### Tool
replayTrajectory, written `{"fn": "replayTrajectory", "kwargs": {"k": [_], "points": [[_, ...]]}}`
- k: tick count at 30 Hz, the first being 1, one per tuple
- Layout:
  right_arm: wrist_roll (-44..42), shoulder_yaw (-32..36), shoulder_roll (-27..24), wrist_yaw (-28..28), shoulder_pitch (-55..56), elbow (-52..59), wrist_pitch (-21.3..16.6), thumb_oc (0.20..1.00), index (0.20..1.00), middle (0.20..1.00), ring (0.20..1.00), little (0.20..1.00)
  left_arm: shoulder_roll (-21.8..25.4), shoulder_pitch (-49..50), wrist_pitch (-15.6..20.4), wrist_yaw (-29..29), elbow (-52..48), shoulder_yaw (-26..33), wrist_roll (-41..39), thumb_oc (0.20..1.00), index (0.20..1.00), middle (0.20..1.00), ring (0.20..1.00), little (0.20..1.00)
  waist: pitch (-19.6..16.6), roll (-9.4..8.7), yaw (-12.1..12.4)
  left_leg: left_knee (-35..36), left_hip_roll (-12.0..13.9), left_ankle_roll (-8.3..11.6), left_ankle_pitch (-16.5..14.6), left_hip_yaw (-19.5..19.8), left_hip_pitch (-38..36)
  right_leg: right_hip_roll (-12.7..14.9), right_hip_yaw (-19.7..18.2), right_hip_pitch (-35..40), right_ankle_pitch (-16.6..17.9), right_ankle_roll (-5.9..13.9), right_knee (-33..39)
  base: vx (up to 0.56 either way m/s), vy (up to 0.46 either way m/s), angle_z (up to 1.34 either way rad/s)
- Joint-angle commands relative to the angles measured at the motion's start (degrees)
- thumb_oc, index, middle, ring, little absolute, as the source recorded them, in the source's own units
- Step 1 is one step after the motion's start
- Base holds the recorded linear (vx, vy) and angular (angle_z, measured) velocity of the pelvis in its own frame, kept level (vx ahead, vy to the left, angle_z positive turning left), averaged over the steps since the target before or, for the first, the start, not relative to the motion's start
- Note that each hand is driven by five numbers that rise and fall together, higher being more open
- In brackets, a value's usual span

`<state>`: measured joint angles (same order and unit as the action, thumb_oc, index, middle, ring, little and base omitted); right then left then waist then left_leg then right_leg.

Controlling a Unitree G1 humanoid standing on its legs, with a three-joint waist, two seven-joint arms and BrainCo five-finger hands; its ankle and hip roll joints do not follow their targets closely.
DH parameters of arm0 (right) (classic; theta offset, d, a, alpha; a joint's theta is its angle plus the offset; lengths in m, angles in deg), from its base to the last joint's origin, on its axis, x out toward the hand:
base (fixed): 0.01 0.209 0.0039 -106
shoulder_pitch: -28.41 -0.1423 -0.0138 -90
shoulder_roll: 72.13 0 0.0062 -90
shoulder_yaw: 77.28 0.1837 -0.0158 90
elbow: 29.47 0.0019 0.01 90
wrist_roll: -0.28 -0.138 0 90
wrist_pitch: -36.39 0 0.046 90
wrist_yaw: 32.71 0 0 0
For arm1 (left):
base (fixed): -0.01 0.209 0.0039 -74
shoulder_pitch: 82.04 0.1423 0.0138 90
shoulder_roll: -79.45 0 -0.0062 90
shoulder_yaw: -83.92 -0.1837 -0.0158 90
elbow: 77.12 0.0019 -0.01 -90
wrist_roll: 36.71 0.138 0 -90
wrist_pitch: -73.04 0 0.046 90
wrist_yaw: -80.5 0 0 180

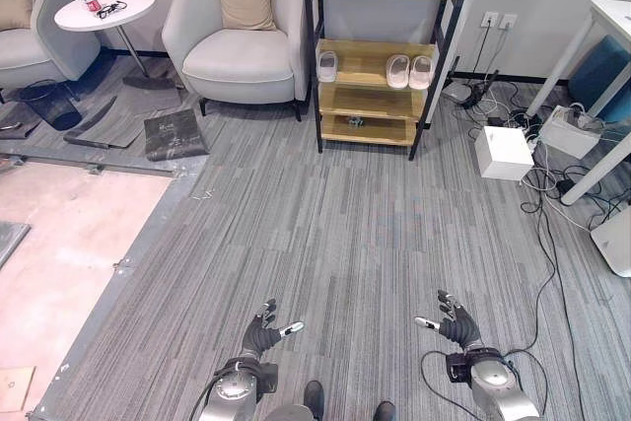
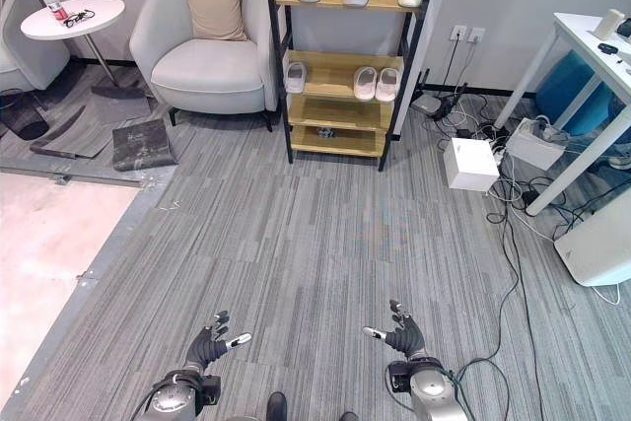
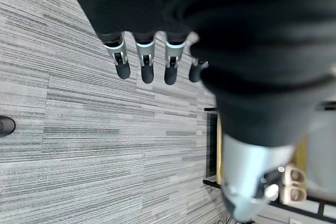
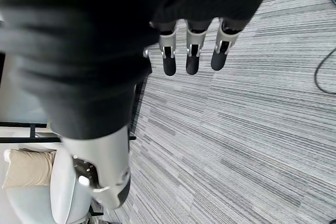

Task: Arrange the slippers neatly on the shoe rack.

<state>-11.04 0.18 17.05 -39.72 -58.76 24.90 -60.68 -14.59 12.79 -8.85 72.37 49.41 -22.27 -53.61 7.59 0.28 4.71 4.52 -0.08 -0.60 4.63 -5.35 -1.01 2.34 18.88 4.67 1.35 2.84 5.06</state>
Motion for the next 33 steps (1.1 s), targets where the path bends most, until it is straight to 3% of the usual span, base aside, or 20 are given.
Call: {"fn": "replayTrajectory", "kwargs": {"k": [1, 11, 24, 31, 33], "points": [[-0.7, -0.6, -0.6, -0.7, -1.8, 1.8, -1.7, 1.0, 1.0, 1.0, 1.0, 1.0, 0.6, -2.2, 1.8, 0.3, -1.3, -1.1, -1.0, 1.0, 1.0, 1.0, 1.0, 1.0, -1.6, -1.09, -0.1, 0.5, 1.4, 3.65, -1.4, 1.8, 0.7, 4.1, 0.5, -0.2, -1.1, 4.6, -0.1, 0.0, 0.0, 0.0], [0.3, -1.3, -0.5, -0.1, -0.6, 1.6, -0.8, 1.0, 1.0, 1.0, 1.0, 1.0, 1.5, 0.2, 1.6, 0.4, -1.6, 1.0, -1.4, 1.0, 1.0, 1.0, 1.0, 1.0, -1.2, -1.09, -1.8, 0.5, 1.5, 3.74, -1.7, 0.6, 0.1, 4.3, -0.4, -0.1, -1.1, 4.57, -0.1, 0.0, 0.001, -0.03], [0.3, -0.9, -0.5, 0.9, 0.2, 2.4, -0.4, 1.0, 1.0, 1.0, 1.0, 1.0, 2.2, 2.6, 1.8, 0.7, -4.6, 3.2, -2.9, 1.0, 1.0, 1.0, 1.0, 1.0, -0.7, -1.03, -1.4, 0.5, 1.1, 3.33, -2.4, 0.4, -0.7, 4.7, -0.8, 0.4, -1.3, 4.73, -0.1, 0.01, 0.008, -0.04], [-0.3, -0.7, -0.3, 1.2, 0.0, 2.9, -0.5, 1.0, 1.0, 1.0, 1.0, 1.0, 2.2, 2.9, 1.4, 1.2, -5.1, 2.8, -2.4, 1.0, 1.0, 1.0, 1.0, 1.0, -0.1, -1.19, -0.7, 0.5, 0.7, 3.28, -2.4, 1.1, -0.4, 5.1, 0.3, 0.9, -1.4, 4.94, -0.1, 0.01, 0.005, 0.01], [-0.6, 0.0, -0.1, 0.7, 0.0, 3.0, -0.8, 1.0, 1.0, 1.0, 1.0, 1.0, 2.1, 1.4, 1.4, 1.2, -4.5, 2.1, -1.9, 1.0, 1.0, 1.0, 1.0, 1.0, 0.4, -1.2, -0.8, 0.0, 0.7, 4.32, -1.8, 1.3, 0.5, 5.5, 2.5, 1.3, -1.1, 4.88, -0.1, -0.03, 0.012, 0.14]]}}
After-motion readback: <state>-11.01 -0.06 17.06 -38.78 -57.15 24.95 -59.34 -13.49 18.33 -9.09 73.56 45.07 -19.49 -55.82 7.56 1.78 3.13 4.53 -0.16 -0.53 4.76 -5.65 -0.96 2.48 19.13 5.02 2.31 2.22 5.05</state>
